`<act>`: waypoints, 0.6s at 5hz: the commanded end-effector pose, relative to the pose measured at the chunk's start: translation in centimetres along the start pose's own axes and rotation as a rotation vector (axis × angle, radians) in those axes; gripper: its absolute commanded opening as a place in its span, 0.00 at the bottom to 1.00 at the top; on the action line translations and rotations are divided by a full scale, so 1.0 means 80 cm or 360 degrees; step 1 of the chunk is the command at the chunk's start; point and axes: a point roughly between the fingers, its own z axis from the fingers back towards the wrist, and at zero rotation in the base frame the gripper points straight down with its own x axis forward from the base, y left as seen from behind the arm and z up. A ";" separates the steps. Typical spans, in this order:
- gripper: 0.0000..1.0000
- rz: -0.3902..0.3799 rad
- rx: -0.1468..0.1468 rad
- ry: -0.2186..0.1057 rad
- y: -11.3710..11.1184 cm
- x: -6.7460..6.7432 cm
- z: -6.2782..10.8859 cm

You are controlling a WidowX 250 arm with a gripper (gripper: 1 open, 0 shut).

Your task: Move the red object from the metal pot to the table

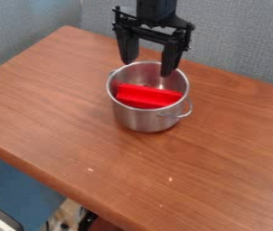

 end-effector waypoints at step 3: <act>1.00 -0.0040 0.0091 0.0078 0.005 0.011 -0.036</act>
